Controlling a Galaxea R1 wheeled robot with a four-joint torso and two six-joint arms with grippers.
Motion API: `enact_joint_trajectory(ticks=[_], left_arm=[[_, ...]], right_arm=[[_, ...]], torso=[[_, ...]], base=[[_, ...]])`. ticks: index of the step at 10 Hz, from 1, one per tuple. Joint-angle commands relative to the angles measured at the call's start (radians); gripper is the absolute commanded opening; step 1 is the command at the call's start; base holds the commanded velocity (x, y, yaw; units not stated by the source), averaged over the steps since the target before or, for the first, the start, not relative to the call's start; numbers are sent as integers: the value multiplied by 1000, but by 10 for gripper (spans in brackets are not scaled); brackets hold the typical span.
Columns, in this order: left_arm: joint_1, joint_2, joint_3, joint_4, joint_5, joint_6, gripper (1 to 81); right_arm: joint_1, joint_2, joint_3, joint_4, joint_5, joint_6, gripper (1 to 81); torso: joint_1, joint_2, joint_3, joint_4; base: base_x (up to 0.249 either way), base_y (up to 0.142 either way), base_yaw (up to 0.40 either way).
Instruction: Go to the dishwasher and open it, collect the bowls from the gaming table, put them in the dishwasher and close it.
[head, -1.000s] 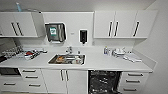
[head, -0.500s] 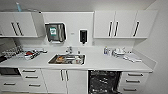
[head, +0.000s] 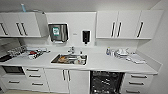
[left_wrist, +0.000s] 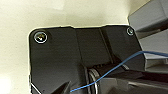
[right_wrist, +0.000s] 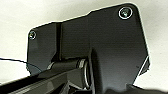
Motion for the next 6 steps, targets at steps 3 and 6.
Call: enact_joint_trajectory(ticks=[3,6], left_arm=[[-46,-3,5,-2,55,0,811],[-46,-2,5,-2,55,0,811]], right_arm=[[60,1,3,-9,-40,-1,811],[60,1,4,-9,-40,-1,811]], torso=[[0,0,0,0],[0,0,0,0]], base=[[0,0,157],[0,0,158]])
